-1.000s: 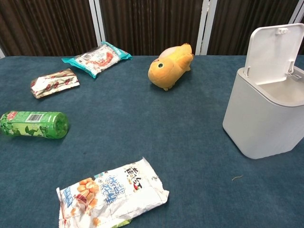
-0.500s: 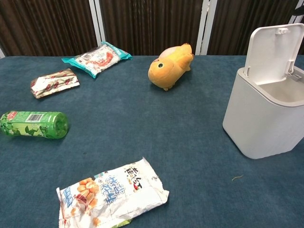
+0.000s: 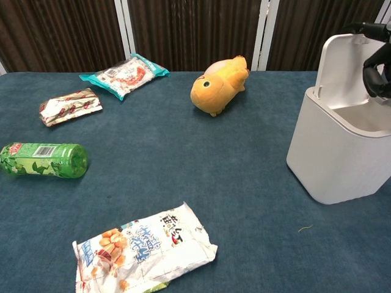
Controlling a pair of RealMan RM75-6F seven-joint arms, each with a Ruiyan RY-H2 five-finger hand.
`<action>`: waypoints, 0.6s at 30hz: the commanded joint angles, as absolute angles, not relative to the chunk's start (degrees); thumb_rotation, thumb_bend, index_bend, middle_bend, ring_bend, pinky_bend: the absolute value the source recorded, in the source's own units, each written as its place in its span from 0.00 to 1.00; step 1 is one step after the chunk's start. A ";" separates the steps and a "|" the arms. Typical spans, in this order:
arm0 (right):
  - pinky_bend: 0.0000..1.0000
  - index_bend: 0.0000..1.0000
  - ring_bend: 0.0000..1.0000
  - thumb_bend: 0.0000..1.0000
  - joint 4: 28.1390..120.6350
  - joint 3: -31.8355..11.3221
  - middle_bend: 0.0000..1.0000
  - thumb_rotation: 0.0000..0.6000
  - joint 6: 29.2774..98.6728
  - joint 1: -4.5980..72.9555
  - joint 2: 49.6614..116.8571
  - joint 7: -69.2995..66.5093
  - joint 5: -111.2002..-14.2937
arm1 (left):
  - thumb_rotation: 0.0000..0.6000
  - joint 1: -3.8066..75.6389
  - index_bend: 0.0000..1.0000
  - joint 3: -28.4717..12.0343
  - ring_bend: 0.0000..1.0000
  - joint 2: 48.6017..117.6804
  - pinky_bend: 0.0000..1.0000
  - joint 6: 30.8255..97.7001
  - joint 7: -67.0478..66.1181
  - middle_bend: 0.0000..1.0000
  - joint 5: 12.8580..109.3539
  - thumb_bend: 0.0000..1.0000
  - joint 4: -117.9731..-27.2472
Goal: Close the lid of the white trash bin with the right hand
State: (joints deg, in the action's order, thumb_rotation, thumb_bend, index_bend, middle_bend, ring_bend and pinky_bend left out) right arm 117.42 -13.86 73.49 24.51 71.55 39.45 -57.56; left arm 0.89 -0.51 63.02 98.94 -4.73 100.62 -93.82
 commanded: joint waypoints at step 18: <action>0.72 0.21 0.78 0.76 114.63 2.66 0.72 1.00 79.98 14.22 66.30 25.30 -84.89 | 1.00 0.68 0.28 -0.88 0.24 63.11 0.38 99.47 -4.05 0.25 100.35 0.55 -93.51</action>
